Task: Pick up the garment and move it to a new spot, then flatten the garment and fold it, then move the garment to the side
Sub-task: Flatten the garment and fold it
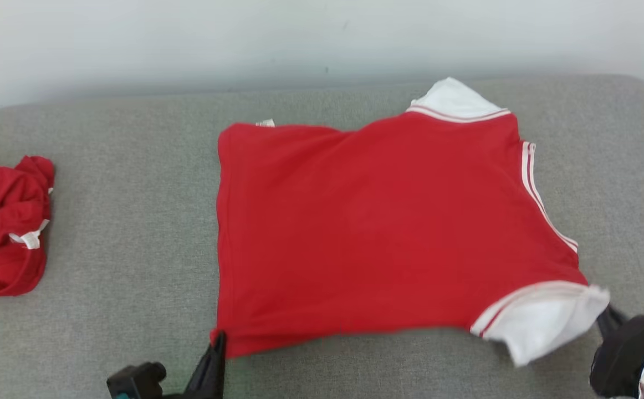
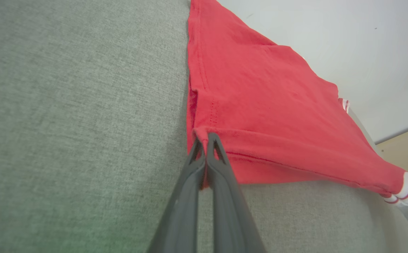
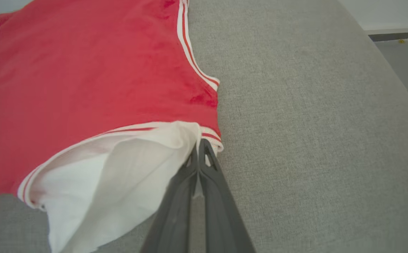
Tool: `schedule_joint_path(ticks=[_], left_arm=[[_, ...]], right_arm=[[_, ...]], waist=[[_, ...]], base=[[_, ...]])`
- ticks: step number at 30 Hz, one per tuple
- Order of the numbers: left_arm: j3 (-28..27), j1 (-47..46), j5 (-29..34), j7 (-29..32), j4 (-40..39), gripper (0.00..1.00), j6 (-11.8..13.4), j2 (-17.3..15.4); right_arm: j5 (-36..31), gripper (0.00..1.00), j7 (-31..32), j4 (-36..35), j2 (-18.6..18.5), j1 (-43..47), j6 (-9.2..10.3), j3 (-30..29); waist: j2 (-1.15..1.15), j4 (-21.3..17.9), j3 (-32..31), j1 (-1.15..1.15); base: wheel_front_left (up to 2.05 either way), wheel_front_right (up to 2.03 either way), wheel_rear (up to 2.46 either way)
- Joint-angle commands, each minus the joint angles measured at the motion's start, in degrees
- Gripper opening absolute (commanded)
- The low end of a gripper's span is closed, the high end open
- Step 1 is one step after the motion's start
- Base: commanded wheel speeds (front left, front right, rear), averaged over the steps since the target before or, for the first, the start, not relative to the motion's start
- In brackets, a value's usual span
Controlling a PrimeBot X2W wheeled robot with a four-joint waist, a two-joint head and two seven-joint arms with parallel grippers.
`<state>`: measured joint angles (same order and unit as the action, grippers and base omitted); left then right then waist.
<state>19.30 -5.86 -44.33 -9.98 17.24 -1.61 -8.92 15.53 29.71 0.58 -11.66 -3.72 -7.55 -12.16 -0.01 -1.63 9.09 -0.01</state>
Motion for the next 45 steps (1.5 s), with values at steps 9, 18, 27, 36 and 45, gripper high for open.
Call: schedule_joint_path(ticks=[9,18,27,36,45], left_arm=[[2.4,4.3,0.9,7.1,-2.3,0.0,3.0,-2.3],[3.4,6.3,0.3,11.3,-5.0,0.0,5.0,-3.6],[1.3,2.9,-2.9,9.7,-9.0,0.0,3.9,-1.6],[1.7,-7.1,-1.0,8.8,-4.1,0.0,3.2,0.2],[2.5,-16.2,2.7,5.7,4.2,0.0,4.0,1.4]], right_arm=[[0.7,0.0,15.6,-6.9,0.5,6.9,0.11,-1.0],[0.9,0.0,18.6,-10.5,1.6,9.3,0.11,-1.9],[2.0,0.0,11.9,-9.3,2.1,4.8,0.11,-1.0],[2.2,0.0,2.0,-2.9,-0.1,-3.9,0.11,1.0],[2.1,0.0,-4.1,6.6,-1.2,-12.5,0.11,1.6]], waist=[[0.01,-0.3,-2.3,0.01],[0.01,-0.8,-3.0,0.01],[0.01,-0.7,-2.8,0.01],[0.01,0.1,-0.6,0.01],[0.01,0.2,3.1,0.01]], base=[[0.0,0.0,0.0],[0.0,0.0,0.0],[0.0,0.0,0.0],[0.0,0.0,0.0],[0.0,0.0,0.0]])
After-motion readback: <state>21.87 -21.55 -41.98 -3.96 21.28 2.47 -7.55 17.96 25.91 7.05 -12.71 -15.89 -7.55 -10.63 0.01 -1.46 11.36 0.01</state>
